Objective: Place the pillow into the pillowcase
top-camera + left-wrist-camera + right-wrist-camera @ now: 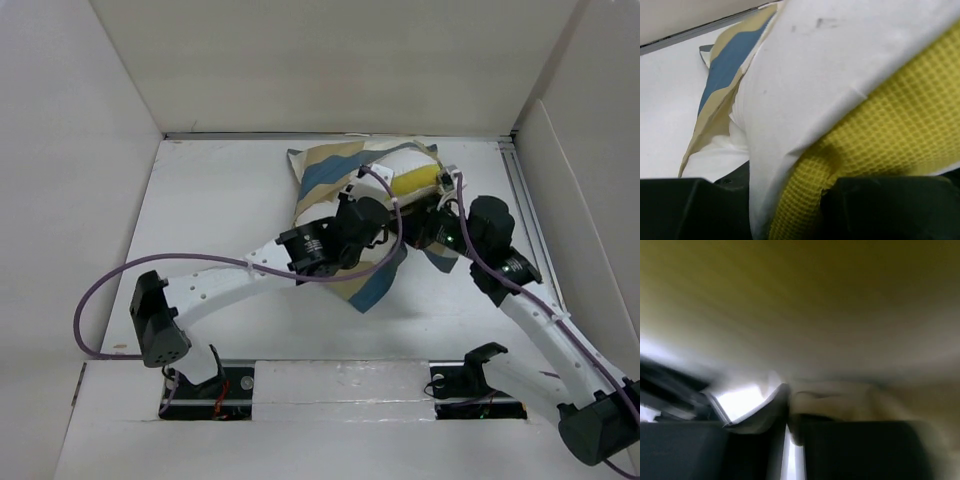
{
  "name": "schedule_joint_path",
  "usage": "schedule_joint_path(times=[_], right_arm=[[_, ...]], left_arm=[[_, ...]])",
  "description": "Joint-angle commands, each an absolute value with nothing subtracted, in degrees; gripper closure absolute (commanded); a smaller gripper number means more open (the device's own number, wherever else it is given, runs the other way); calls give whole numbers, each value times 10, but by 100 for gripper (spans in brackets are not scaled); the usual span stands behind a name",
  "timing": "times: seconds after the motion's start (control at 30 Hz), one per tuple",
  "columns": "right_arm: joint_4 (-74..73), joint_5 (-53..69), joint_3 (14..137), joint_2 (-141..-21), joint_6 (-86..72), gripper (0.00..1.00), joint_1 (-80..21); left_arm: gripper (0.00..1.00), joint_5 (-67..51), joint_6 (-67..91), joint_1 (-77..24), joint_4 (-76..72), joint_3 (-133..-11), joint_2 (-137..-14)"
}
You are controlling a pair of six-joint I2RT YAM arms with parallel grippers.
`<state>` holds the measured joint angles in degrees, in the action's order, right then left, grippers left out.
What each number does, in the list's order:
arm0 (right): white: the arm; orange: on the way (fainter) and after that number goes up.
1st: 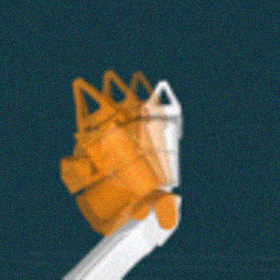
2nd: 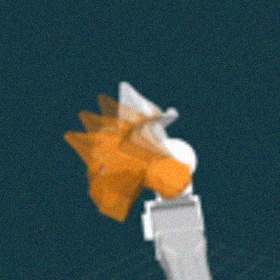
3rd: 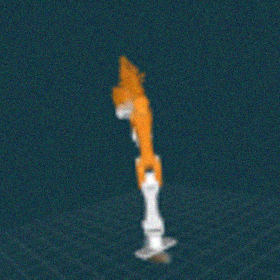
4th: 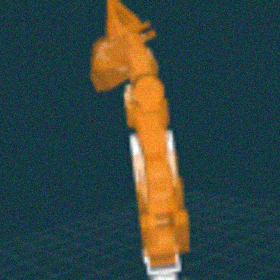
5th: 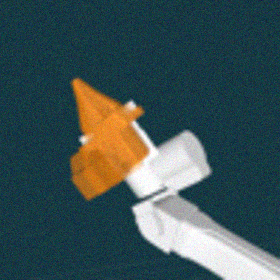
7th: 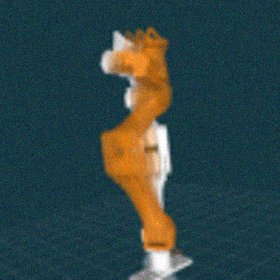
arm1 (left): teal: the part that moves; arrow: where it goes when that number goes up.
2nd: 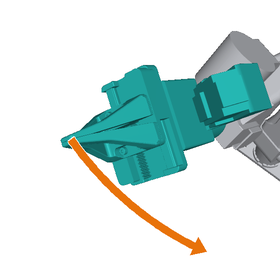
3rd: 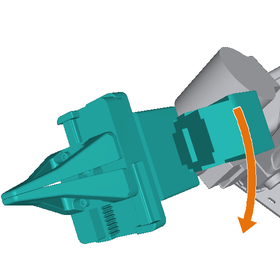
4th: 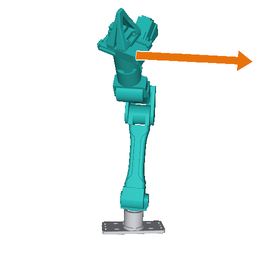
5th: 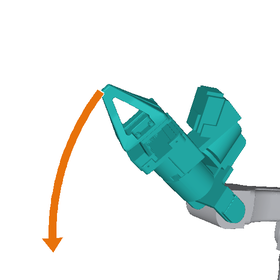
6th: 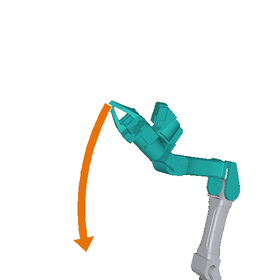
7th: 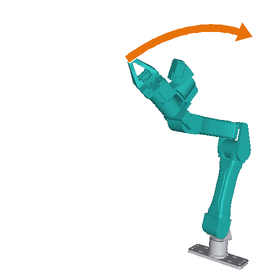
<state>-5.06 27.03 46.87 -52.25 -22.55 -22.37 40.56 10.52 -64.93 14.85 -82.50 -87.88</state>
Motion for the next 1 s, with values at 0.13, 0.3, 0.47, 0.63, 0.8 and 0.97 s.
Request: schedule_joint_path(times=[0.13, 0.3, 0.47, 0.63, 0.8, 0.97], right_arm=[[-83, 180, 446, -561, -228, 0, -177], [-66, 151, 467, -612, -233, 0, -171], [-39, 158, 535, -724, -228, 0, -178], [-82, 44, 557, -709, -234, 0, -209], [-95, -71, 483, -552, -310, 0, -258], [-118, -205, 428, -441, -367, 0, -372]], left_arm=[[100, 462, 258, -622, 283, -1003, -845], [100, 455, 331, -643, 310, -982, -830], [100, 424, 410, -670, 314, -928, -800], [100, 429, 479, -670, 253, -824, -765], [100, 439, 484, -670, 229, -837, -790], [100, 434, 490, -670, 177, -879, -834]])
